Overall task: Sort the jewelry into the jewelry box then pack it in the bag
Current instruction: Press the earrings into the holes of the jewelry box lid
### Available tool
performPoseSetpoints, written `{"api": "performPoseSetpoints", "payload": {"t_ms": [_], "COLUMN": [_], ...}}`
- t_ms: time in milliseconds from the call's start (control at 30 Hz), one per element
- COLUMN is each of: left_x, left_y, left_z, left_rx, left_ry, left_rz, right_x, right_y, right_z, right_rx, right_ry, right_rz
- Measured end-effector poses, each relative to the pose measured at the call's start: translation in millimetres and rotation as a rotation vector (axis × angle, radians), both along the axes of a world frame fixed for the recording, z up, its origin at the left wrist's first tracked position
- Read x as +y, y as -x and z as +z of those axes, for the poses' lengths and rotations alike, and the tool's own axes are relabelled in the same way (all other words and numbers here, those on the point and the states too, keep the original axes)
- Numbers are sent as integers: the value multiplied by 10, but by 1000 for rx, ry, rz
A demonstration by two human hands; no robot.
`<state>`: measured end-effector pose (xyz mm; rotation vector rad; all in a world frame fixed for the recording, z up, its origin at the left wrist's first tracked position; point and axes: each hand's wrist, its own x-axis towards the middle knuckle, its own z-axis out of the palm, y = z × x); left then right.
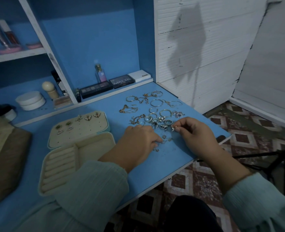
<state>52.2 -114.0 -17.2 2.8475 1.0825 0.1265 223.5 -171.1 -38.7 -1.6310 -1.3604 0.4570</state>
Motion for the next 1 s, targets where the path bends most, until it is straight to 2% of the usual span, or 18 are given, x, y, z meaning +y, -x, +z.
{"api": "performPoseSetpoints", "payload": {"t_ms": [300,400,533,600,700,767,1000], "left_x": [161,129,-11,-10,0,6,5], "left_y": [-60,-64,-142,-203,-247,-239,-212], "left_z": [21,-4,-17,-50,-104,-98,-38], "left_rx": [140,84,-173,-236,-207,-252,-110], "left_ry": [264,143,-5,-76,-132,-157,-130], "left_rz": [113,108,7,-56,-60,-41,95], "right_x": [-2,-6,-9,-9,0,6,-9], "right_y": [-6,-7,-26,-38,-59,-57,-53], "right_z": [3,9,6,0,-3,1,9], "right_rx": [6,15,50,82,119,131,105], "right_ry": [13,11,5,4,4,9,13], "right_rz": [19,29,14,3,-3,-1,5]}}
